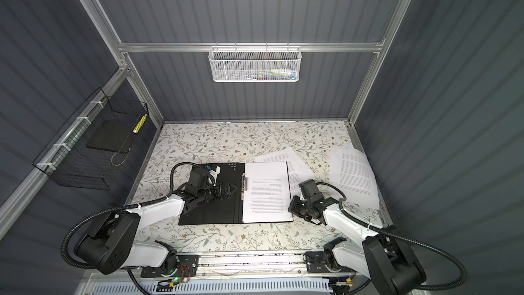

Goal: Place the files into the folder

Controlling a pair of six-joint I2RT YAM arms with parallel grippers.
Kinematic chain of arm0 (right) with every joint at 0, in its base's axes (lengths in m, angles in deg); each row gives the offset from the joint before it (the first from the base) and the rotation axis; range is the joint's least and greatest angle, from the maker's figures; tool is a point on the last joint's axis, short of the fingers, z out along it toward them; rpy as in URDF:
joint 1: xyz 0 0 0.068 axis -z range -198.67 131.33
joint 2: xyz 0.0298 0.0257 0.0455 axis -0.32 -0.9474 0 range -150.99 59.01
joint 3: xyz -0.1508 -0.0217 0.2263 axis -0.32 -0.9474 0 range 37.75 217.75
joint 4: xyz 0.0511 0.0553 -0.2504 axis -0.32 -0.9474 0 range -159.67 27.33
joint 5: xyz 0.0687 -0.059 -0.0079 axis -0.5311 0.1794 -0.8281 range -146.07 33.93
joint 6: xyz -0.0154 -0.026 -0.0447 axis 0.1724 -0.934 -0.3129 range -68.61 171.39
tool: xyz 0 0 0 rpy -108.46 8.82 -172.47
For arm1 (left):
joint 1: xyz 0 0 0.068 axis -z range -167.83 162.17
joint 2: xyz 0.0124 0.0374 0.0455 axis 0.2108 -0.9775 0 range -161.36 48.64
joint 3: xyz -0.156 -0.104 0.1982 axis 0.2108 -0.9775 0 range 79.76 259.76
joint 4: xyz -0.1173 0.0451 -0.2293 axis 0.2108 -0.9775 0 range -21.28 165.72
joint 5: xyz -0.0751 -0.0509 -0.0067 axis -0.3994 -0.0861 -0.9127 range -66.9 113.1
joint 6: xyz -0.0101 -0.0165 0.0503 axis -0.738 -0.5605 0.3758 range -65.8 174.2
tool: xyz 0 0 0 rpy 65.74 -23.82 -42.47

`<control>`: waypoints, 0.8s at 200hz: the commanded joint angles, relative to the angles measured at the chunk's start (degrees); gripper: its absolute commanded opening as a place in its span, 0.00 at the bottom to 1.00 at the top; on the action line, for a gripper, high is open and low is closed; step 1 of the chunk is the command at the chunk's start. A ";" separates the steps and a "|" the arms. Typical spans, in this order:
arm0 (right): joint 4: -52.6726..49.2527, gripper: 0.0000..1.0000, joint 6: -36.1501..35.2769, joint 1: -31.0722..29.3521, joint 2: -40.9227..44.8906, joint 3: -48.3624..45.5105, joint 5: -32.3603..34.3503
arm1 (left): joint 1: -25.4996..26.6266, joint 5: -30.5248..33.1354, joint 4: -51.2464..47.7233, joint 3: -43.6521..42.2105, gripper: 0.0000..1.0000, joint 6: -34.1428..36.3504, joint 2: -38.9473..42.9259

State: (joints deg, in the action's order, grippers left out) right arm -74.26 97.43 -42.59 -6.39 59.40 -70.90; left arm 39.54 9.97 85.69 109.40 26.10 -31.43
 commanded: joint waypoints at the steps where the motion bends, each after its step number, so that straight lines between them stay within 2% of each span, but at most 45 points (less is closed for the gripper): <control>1: 0.18 0.02 0.00 -0.05 -0.12 -0.56 -0.70 | 0.15 -0.22 -0.59 0.99 1.00 0.23 -0.70; 22: 0.21 0.06 -0.10 -0.06 0.43 -0.87 -0.72 | 0.15 -0.20 -0.51 1.19 1.00 0.23 -0.77; 48: -0.24 0.18 -0.12 -0.03 0.85 -0.93 -0.79 | 0.23 -0.24 -0.54 1.29 1.00 0.24 -0.87; 88: -2.62 0.56 -2.78 -0.06 4.45 1.05 -1.52 | 0.18 -1.52 -1.17 1.66 1.00 -0.40 0.59; 132: -9.62 0.83 -8.33 0.32 6.65 7.90 1.21 | 0.22 -2.83 -7.08 5.35 1.00 -1.02 5.31; 160: -12.14 0.98 -13.52 4.74 3.57 12.79 1.82 | 0.84 -4.89 -10.97 10.28 1.00 -0.48 6.11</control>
State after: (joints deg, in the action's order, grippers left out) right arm -82.04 89.69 -41.17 -0.91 68.16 -70.79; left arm 39.61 7.68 79.22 114.74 25.25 -26.66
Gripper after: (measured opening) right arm 0.940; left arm 0.997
